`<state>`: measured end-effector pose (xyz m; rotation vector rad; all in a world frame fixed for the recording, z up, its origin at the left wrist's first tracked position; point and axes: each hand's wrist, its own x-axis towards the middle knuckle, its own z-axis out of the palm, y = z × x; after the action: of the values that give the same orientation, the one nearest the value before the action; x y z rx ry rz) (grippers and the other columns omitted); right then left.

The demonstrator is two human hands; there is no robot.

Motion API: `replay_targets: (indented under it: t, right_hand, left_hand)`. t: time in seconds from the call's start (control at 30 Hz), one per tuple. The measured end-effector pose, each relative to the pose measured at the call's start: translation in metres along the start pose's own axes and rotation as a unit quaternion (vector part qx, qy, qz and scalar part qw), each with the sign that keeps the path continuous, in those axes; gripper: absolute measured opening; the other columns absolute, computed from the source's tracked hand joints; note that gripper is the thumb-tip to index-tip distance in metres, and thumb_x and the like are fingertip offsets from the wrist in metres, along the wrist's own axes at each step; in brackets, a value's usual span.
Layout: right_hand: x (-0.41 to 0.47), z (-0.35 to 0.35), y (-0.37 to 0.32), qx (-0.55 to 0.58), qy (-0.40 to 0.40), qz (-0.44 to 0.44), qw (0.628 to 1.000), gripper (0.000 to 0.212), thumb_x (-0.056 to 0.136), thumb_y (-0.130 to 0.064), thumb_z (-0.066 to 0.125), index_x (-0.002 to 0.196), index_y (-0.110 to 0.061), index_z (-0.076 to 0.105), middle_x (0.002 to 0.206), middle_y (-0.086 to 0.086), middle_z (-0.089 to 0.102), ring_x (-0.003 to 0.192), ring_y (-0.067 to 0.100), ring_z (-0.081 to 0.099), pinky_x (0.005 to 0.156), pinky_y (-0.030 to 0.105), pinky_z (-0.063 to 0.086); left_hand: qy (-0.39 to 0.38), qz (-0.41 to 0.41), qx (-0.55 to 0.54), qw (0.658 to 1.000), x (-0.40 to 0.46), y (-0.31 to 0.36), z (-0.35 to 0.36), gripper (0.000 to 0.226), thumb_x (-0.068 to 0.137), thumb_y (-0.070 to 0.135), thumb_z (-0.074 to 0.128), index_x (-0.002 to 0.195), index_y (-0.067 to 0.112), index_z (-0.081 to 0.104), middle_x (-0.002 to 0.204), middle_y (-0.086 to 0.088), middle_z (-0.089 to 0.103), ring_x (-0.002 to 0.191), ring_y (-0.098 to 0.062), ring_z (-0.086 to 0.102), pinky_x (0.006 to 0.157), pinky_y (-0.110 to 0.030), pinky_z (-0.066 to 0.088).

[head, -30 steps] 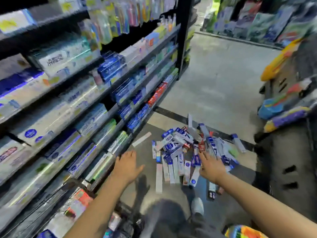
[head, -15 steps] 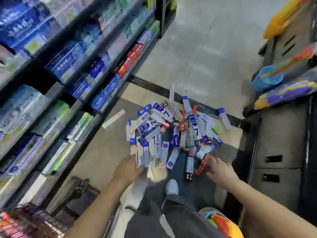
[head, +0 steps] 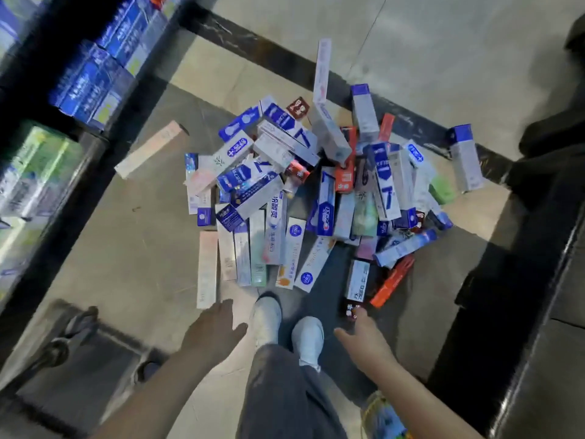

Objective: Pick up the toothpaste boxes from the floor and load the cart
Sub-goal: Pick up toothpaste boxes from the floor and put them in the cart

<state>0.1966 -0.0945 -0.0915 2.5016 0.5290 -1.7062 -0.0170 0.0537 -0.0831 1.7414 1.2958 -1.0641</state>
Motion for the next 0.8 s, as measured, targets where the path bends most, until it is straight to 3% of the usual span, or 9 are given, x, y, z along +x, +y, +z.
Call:
replay_targets:
  t: [0.07,0.3,0.43,0.53,0.6,0.7,0.8]
  right_hand:
    - [0.038,0.013,0.000,0.025,-0.001,0.006,1.000,0.052,0.092,-0.027,0.056,0.137,-0.010,0.036,0.123,0.008,0.051,0.108,0.024,0.053,0.082,0.029,0.041]
    - [0.171,0.062,-0.004,0.068,0.014,0.019,0.997,0.070,0.094,-0.037,0.055,0.148,-0.008,0.021,0.143,0.013,0.042,0.128,0.029,0.045,0.099,0.036,0.040]
    - [0.238,0.096,-0.013,0.140,0.032,0.050,0.988,0.081,0.089,-0.039,0.062,0.148,-0.008,0.016,0.145,0.013,0.041,0.129,0.030,0.045,0.103,0.038,0.039]
    - [0.278,0.119,-0.019,0.192,0.054,0.078,0.977,0.073,0.086,-0.039,0.065,0.137,-0.006,0.025,0.134,0.012,0.052,0.116,0.031,0.054,0.090,0.038,0.047]
    - [0.295,0.134,-0.023,0.213,0.060,0.089,0.971,0.080,0.087,-0.040,0.065,0.141,-0.006,0.016,0.132,0.012,0.053,0.115,0.032,0.055,0.087,0.036,0.046]
    - [0.305,0.153,-0.025,0.217,0.091,0.099,0.967,0.091,0.086,-0.044,0.064,0.145,-0.009,0.005,0.132,0.015,0.052,0.113,0.035,0.056,0.090,0.043,0.048]
    - [0.302,0.157,-0.019,0.190,0.123,0.096,0.969,0.073,0.089,-0.043,0.059,0.136,-0.010,0.014,0.123,0.016,0.056,0.102,0.036,0.060,0.082,0.043,0.050]
  left_hand:
    - [-0.003,0.013,0.016,1.000,0.039,0.008,0.008,0.058,0.097,0.043,0.039,0.145,0.012,0.026,0.144,-0.007,0.039,0.131,-0.024,0.041,0.104,-0.034,0.039]
    - [0.024,0.033,-0.012,0.999,0.180,0.027,0.033,0.056,0.096,0.040,0.045,0.142,0.011,0.032,0.143,-0.010,0.042,0.130,-0.027,0.042,0.102,-0.036,0.039]
    - [0.059,0.007,-0.096,0.994,0.244,0.035,0.047,0.051,0.091,0.047,0.052,0.125,0.010,0.046,0.126,-0.012,0.054,0.112,-0.030,0.054,0.093,-0.037,0.046]
    - [0.075,-0.033,-0.182,0.980,0.278,0.048,0.061,0.059,0.085,0.052,0.059,0.126,0.011,0.044,0.124,-0.008,0.054,0.109,-0.027,0.055,0.088,-0.034,0.046]
    - [0.103,-0.059,-0.187,0.975,0.291,0.057,0.069,0.072,0.083,0.052,0.062,0.133,0.009,0.035,0.131,-0.010,0.048,0.116,-0.030,0.052,0.091,-0.038,0.043]
    - [0.150,-0.089,-0.186,0.967,0.302,0.061,0.075,0.073,0.079,0.048,0.069,0.129,0.009,0.034,0.127,-0.011,0.048,0.113,-0.033,0.054,0.086,-0.038,0.045]
    - [0.158,-0.066,-0.195,0.966,0.304,0.054,0.075,0.066,0.075,0.050,0.071,0.120,0.014,0.038,0.120,-0.006,0.054,0.106,-0.028,0.058,0.082,-0.034,0.047]
